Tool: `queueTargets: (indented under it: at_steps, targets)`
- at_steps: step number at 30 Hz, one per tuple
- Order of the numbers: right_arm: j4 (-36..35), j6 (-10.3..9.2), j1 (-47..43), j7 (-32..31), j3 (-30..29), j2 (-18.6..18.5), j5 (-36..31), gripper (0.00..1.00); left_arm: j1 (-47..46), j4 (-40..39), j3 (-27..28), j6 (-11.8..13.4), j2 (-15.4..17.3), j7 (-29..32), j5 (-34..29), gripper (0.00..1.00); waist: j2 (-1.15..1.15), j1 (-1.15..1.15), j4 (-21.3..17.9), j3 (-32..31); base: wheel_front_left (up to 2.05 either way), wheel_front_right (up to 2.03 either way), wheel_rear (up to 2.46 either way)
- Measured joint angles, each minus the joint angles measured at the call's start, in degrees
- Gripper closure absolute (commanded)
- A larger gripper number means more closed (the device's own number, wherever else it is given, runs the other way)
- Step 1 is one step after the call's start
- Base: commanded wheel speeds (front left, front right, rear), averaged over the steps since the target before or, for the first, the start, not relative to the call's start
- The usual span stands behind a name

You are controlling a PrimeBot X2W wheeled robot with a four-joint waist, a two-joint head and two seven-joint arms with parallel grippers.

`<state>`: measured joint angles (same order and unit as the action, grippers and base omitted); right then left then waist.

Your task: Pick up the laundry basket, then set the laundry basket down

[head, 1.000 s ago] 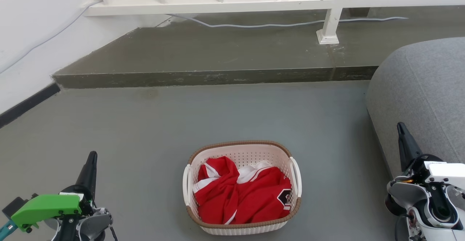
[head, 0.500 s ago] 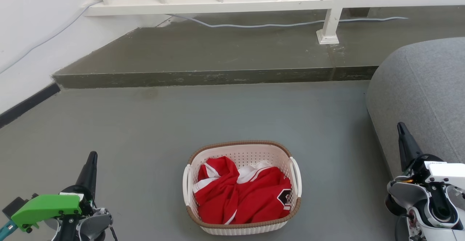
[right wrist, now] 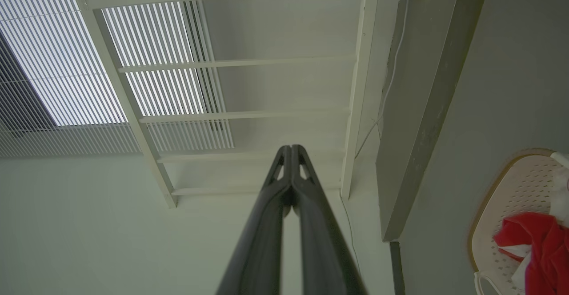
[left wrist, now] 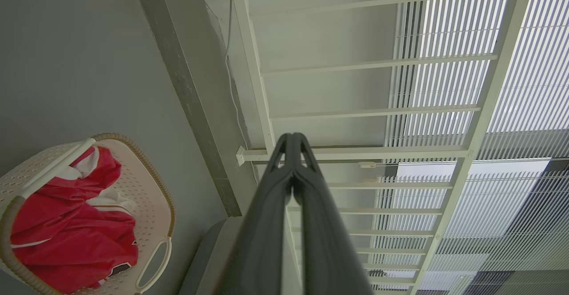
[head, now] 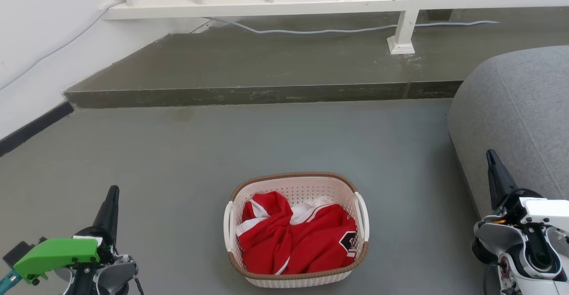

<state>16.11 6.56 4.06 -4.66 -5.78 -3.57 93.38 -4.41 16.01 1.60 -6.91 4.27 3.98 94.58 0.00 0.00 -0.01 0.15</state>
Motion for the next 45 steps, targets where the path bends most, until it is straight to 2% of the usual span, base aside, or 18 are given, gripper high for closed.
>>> queueTargets:
  at_steps: [45]
  targets:
    - [0.0, 0.08, 0.0, 0.0, -0.2, 0.0, 0.0, 1.0, 0.0, 0.0, 0.2, -0.1, -0.1, 0.0, 0.0, 1.0, 0.0, 0.0, 0.0, 0.0, 0.0, 0.0, 0.0]
